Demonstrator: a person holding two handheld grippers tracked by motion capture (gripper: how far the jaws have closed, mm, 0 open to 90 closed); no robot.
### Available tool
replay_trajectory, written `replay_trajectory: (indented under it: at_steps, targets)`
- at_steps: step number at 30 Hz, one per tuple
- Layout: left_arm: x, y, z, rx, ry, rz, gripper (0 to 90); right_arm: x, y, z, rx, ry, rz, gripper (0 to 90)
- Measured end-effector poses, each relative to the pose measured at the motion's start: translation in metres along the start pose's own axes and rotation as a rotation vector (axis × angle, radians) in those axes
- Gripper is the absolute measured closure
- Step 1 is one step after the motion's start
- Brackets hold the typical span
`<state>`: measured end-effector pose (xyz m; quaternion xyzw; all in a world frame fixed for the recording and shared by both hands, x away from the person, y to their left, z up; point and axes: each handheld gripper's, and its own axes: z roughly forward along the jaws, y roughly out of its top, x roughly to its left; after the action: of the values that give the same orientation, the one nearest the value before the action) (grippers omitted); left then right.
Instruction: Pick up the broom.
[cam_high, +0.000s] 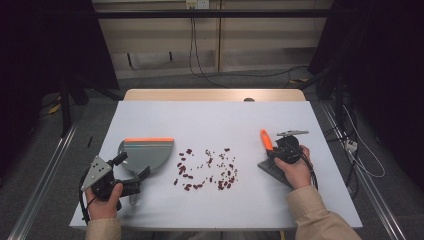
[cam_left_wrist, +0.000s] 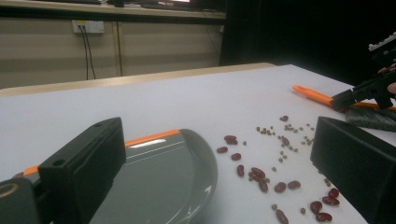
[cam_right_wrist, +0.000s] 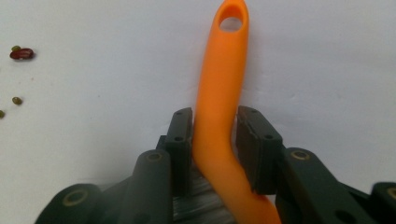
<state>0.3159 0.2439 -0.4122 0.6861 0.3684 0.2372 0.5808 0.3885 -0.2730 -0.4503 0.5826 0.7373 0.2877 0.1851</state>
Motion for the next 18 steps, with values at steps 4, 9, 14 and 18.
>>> replay_trajectory:
  at_steps: [4, 9, 14, 18]
  targets:
    - [0.000, 0.006, 0.002, -0.012, 0.001, -0.013, 3.2, 0.005, -0.001, -0.001, 0.020, 0.002, -0.037, 54.6]
    - [-0.001, 0.015, 0.006, 0.003, 0.022, -0.019, 3.3, 0.006, 0.000, -0.001, 0.044, -0.005, -0.032, 58.4]
    - [-0.005, 0.022, 0.013, 0.014, 0.005, -0.005, 3.3, 0.003, 0.006, 0.002, 0.079, -0.009, 0.021, 67.3]
    - [-0.007, 0.027, 0.019, 0.022, -0.020, 0.005, 3.4, 0.001, 0.004, 0.002, 0.063, -0.007, 0.040, 67.6]
